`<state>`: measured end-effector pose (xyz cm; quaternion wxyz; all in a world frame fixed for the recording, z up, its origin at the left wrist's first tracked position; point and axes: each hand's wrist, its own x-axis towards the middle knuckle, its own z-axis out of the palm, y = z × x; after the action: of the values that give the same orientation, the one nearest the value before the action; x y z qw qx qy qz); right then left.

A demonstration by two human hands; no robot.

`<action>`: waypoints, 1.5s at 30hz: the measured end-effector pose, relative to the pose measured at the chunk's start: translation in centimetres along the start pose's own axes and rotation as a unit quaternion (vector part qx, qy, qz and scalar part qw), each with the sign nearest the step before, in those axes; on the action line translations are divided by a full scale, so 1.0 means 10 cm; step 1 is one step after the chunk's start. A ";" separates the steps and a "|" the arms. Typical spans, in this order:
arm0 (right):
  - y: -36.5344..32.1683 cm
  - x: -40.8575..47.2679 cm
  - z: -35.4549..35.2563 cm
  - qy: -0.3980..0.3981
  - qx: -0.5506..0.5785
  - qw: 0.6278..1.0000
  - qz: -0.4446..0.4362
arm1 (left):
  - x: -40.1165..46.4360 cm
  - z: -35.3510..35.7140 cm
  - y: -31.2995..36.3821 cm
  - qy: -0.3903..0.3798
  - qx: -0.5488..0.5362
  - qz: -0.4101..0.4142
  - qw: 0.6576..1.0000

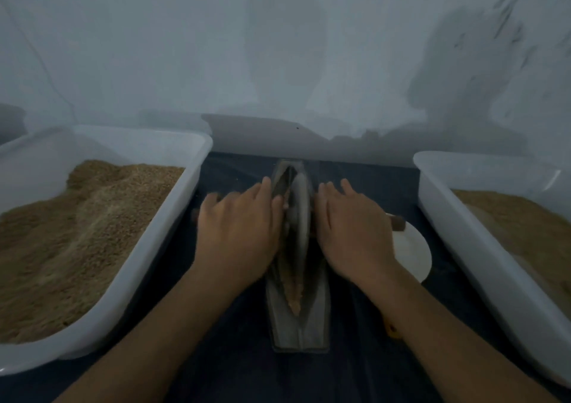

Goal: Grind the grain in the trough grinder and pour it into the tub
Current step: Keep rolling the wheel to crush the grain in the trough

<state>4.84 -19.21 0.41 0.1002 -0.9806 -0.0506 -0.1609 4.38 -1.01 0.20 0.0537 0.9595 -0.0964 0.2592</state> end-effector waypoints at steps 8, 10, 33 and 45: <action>-0.04 -0.10 -0.07 -0.003 0.010 1.000 -0.019 | -0.03 -0.06 -0.03 -0.011 -0.004 0.021 1.000; -0.02 0.30 0.01 -0.031 0.007 0.999 0.028 | 0.35 0.09 -0.03 -0.070 0.023 -0.019 0.997; -0.03 0.75 0.05 -0.056 0.005 0.996 0.068 | 0.74 0.24 -0.07 -0.100 -0.060 -0.067 0.991; -0.06 -0.57 -0.16 0.078 0.026 0.995 -0.061 | -0.48 -0.19 -0.06 0.019 -0.077 0.029 0.996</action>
<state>-1.13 -19.33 0.13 0.1191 -0.9573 -0.1061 -0.2410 -0.51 0.65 -0.66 0.1219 0.9443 -0.1428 0.2703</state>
